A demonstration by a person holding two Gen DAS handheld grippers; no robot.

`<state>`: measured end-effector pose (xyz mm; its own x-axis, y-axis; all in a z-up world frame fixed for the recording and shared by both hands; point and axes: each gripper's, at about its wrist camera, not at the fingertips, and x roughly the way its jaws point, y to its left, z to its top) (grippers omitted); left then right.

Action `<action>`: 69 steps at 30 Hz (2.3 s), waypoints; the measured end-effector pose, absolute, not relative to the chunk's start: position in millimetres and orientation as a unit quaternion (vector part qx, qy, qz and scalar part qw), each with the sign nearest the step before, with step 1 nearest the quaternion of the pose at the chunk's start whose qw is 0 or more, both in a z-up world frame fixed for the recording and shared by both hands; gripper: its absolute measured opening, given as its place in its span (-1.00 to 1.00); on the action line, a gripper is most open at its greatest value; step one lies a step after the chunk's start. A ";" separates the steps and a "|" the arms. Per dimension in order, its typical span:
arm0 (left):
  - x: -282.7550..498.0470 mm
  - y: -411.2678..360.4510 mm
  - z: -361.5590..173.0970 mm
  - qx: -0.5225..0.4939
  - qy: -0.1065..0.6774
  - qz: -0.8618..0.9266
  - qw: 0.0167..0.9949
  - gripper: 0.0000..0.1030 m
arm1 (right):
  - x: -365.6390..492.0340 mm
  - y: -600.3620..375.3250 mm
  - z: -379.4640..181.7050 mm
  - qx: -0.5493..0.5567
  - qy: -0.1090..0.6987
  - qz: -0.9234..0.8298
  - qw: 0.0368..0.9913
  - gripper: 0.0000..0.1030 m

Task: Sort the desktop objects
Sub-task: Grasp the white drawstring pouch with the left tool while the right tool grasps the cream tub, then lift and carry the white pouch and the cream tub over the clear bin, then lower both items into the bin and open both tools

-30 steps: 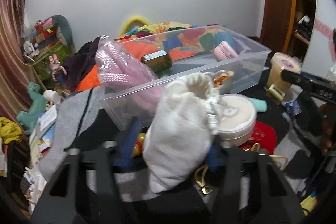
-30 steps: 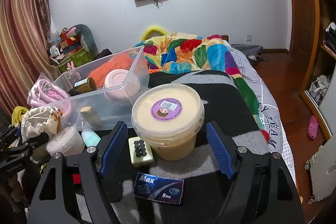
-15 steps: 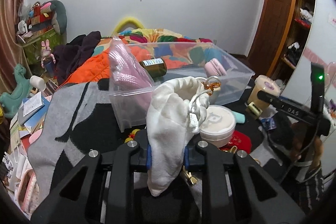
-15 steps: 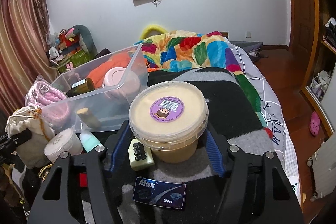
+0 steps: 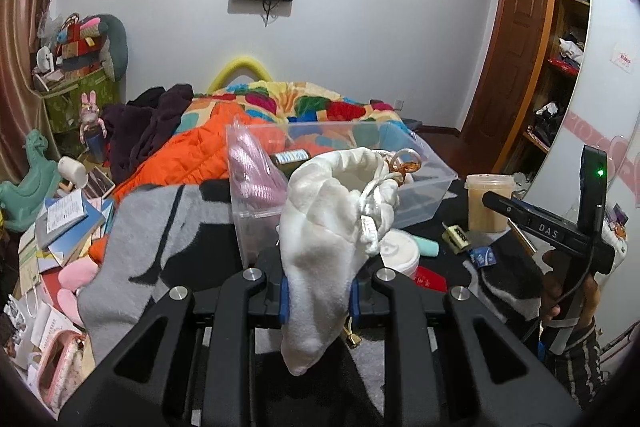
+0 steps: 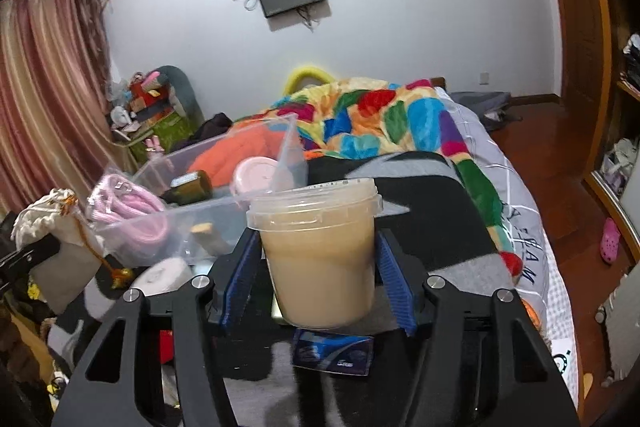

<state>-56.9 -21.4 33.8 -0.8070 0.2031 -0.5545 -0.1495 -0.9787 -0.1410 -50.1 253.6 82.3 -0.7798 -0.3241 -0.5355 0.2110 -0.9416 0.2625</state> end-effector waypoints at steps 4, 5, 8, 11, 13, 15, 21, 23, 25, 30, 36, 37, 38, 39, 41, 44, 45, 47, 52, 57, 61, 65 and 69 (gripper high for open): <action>-53.5 -18.5 46.9 -0.282 -0.042 0.953 0.105 -0.59 | -47.1 246.0 83.1 0.294 -0.084 -0.941 0.147 0.07; -52.7 -16.8 50.6 -0.278 -0.040 0.954 0.108 -0.59 | -46.9 244.5 83.0 0.296 -0.086 -0.939 0.152 0.06; -51.3 -10.8 61.1 -0.266 -0.031 0.956 0.118 -0.59 | -44.6 240.9 85.4 0.295 -0.088 -0.938 0.160 0.06; -52.9 -2.8 70.3 -0.260 -0.024 0.956 0.135 -0.59 | -42.9 239.9 91.0 0.287 -0.088 -0.939 0.166 0.07; -54.4 1.4 74.2 -0.257 -0.021 0.956 0.143 -0.59 | -40.5 237.6 96.3 0.281 -0.089 -0.940 0.171 0.06; -56.7 4.2 77.4 -0.255 -0.019 0.955 0.151 -0.59 | -40.6 237.0 100.9 0.275 -0.091 -0.940 0.177 0.07; -76.9 2.5 77.9 -0.264 -0.006 0.955 0.139 -0.64 | -48.1 226.1 115.9 0.261 -0.091 -0.941 0.192 0.07; -87.0 -0.1 74.7 -0.273 -0.002 0.953 0.129 -0.66 | -51.4 221.6 119.6 0.256 -0.090 -0.942 0.197 0.07; -101.6 -4.3 69.5 -0.284 0.001 0.952 0.111 -0.74 | -57.1 215.2 122.8 0.253 -0.089 -0.942 0.201 0.07; -127.2 -19.2 66.7 -0.294 -0.029 0.950 0.104 -0.78 | -75.0 199.1 126.0 0.256 -0.096 -0.936 0.220 0.07; -156.2 -25.3 60.1 -0.299 -0.052 0.948 0.098 -0.78 | -98.4 170.7 119.9 0.267 -0.081 -0.933 0.227 0.07; -161.4 -24.5 58.0 -0.302 -0.053 0.946 0.101 -0.79 | -100.3 168.6 117.5 0.270 -0.080 -0.932 0.229 0.07; -166.0 -23.9 57.0 -0.303 -0.053 0.946 0.102 -0.80 | -104.7 166.4 115.1 0.273 -0.079 -0.931 0.230 0.07; -170.5 -22.7 54.4 -0.303 -0.053 0.946 0.100 -0.80 | -109.9 160.8 111.7 0.279 -0.076 -0.929 0.233 0.07; -176.7 -20.9 50.1 -0.305 -0.053 0.945 0.101 -0.80 | -116.4 153.4 106.8 0.288 -0.073 -0.926 0.234 0.07; -181.4 -18.9 41.3 -0.309 -0.050 0.944 0.101 -0.80 | -121.6 145.0 98.9 0.298 -0.068 -0.922 0.237 0.07; -181.8 -18.8 38.6 -0.311 -0.049 0.944 0.102 -0.80 | -123.4 141.7 95.7 0.302 -0.064 -0.921 0.237 0.06; -183.4 -18.5 32.1 -0.314 -0.046 0.943 0.101 -0.80 | -125.0 138.9 93.5 0.305 -0.059 -0.921 0.236 0.07; -186.1 -14.1 20.0 -0.322 -0.034 0.941 0.096 -0.80 | -127.2 134.2 87.5 0.313 -0.045 -0.920 0.232 0.06; -181.0 -9.0 17.4 -0.315 -0.010 0.944 0.094 -0.79 | -124.2 126.0 79.8 0.318 -0.001 -0.923 0.215 0.04; -179.5 -4.3 12.1 -0.319 0.016 0.944 0.087 -0.79 | -118.0 123.9 82.0 0.323 0.022 -0.918 0.229 -0.11; -174.0 1.3 7.5 -0.323 0.043 0.941 0.088 -0.61 | -114.5 128.1 86.5 0.335 0.059 -0.913 0.225 -0.11; -168.9 1.4 3.9 -0.326 0.053 0.940 0.088 -0.53 | -109.9 135.5 94.8 0.345 0.082 -0.907 0.226 -0.11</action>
<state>-168.9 1.4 3.9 -0.7727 0.1305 -0.6212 -0.1992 -0.9791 0.0420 -109.9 135.5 94.8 -0.6590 -0.3541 -0.6636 0.4676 -0.8839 0.0072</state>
